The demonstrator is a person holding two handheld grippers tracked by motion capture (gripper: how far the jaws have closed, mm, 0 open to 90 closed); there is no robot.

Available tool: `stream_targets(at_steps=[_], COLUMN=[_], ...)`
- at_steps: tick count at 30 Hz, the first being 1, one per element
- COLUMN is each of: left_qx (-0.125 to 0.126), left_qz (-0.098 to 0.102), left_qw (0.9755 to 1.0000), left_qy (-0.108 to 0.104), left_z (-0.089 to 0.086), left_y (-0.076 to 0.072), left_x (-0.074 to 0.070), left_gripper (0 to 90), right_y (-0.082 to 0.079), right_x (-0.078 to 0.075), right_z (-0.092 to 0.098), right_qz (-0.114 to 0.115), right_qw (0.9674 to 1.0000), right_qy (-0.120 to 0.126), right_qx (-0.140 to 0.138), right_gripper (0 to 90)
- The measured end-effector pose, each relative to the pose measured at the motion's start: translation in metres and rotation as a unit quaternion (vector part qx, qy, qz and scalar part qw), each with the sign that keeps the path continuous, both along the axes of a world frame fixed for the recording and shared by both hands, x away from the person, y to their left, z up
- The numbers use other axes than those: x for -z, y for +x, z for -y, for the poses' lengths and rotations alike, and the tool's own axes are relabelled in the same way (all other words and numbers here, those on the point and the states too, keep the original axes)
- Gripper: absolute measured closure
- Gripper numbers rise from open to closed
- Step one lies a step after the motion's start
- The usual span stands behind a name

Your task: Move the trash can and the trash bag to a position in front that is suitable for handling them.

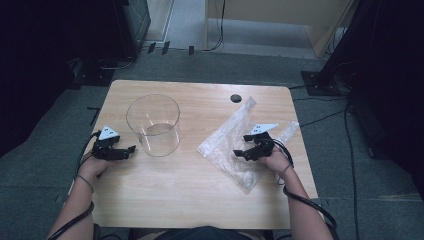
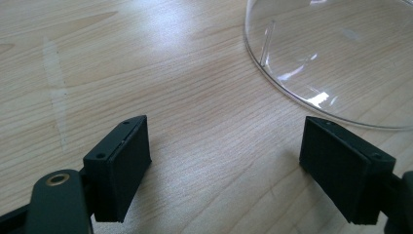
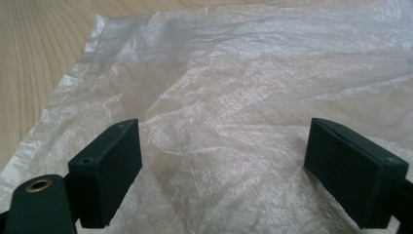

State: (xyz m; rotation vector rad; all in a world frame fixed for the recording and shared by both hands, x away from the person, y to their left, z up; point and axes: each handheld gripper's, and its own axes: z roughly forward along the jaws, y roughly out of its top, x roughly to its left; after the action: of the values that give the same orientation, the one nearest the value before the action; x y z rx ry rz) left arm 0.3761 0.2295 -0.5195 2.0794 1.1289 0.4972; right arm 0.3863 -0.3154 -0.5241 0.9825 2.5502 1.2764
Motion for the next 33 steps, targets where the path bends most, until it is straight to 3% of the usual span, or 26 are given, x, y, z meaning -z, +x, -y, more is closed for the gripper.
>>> stream_targets(at_steps=[2,6,11,16,23,28,33], left_qx=[0.000,-0.005,-0.002,0.003,0.001,-0.007,-0.002], left_qz=[0.000,0.000,-0.001,0.000,-0.003,-0.011,-0.005], left_qw=[1.0000,1.0000,1.0000,1.0000,0.9999,0.9994,0.9998], left_qy=[0.000,-0.003,-0.009,-0.002,-0.010,-0.032,-0.020], left_z=[0.000,-0.001,-0.002,-0.002,-0.003,-0.005,-0.004], left_y=[0.000,0.001,0.002,0.004,0.005,0.009,0.013], left_x=[0.000,0.000,0.000,0.000,-0.001,-0.002,-0.004], left_gripper=[18.1,19.9,19.9,19.6,19.5,19.2,19.2], right_y=[0.000,-0.003,-0.003,-0.005,-0.005,-0.005,-0.004], right_x=[0.000,0.000,0.000,0.001,0.001,0.001,0.001], right_z=[0.000,-0.005,-0.006,-0.015,-0.016,-0.016,-0.017], right_qz=[0.001,0.017,0.015,0.045,0.044,0.044,0.041], right_qw=[1.0000,0.9996,0.9996,0.9968,0.9967,0.9967,0.9969], right_qy=[0.001,-0.021,-0.025,-0.066,-0.067,-0.067,-0.067], right_qx=[0.006,0.006,0.001,0.007,0.009,0.011,0.007], right_gripper=[13.6,13.4,11.3,9.9,9.9,9.0,7.6])
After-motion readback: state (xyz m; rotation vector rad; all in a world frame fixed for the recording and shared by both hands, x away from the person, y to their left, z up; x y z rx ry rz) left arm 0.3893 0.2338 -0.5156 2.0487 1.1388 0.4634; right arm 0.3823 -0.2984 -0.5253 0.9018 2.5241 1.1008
